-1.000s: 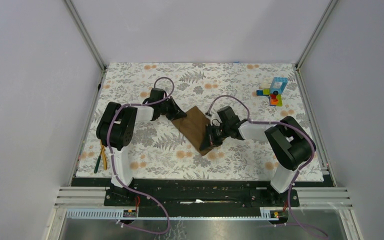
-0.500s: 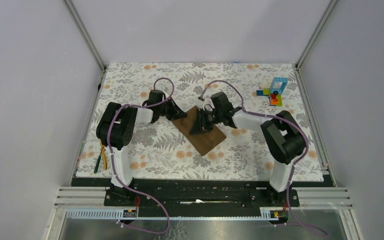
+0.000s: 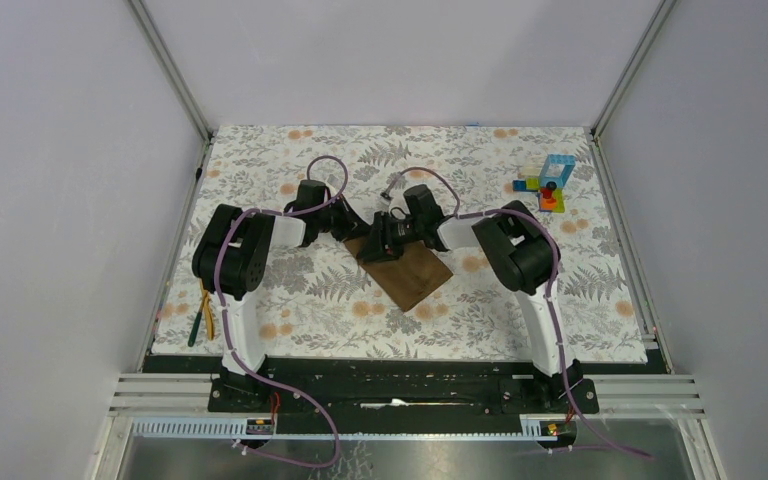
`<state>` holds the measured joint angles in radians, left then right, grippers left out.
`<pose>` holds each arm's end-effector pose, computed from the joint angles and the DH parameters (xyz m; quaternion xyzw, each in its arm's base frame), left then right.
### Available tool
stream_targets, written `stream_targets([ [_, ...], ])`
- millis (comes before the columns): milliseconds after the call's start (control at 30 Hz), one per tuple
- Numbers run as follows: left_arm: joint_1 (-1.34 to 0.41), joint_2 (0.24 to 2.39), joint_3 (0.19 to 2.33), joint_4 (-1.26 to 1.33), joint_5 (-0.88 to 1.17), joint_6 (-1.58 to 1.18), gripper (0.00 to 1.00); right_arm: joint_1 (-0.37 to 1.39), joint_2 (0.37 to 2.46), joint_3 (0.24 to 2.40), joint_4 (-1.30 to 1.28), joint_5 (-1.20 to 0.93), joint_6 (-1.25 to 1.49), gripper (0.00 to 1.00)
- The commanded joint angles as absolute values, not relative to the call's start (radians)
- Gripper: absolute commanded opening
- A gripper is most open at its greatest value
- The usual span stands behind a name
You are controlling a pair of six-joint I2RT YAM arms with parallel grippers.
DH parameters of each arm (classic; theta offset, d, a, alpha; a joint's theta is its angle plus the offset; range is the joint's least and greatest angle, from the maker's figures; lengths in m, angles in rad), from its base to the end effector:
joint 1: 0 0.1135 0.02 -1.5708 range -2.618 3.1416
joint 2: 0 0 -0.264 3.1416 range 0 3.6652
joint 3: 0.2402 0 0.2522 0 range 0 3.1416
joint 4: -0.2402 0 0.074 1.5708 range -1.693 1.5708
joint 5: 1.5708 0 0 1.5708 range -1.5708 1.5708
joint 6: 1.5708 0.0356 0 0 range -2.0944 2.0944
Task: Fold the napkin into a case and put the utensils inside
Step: Smooth out the 2/3-rectangle-folded napkin at the center of the board.
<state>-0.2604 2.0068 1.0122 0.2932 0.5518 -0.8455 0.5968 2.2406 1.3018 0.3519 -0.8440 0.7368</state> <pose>0.3768 -0.1197 0.1128 -0.1418 0.8687 -0.4231 0.2151 0.3642 0.2796 0.1042 -0.1367 0.8157 0.5502 0.1153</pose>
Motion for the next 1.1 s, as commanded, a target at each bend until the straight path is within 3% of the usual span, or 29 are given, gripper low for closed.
stream_targets([
  [0,-0.247,2.003,0.986,0.231,0.512,-0.818,0.00,0.616,2.227,1.213,0.474,-0.915,0.767,0.48],
  [333,-0.236,2.023,0.993,0.219,0.511,-0.813,0.00,0.617,2.075,1.004,0.511,-0.956,0.714,0.54],
  [1067,-0.230,2.021,1.036,0.168,0.511,-0.794,0.00,0.617,1.816,0.620,0.527,-0.968,0.637,0.56],
])
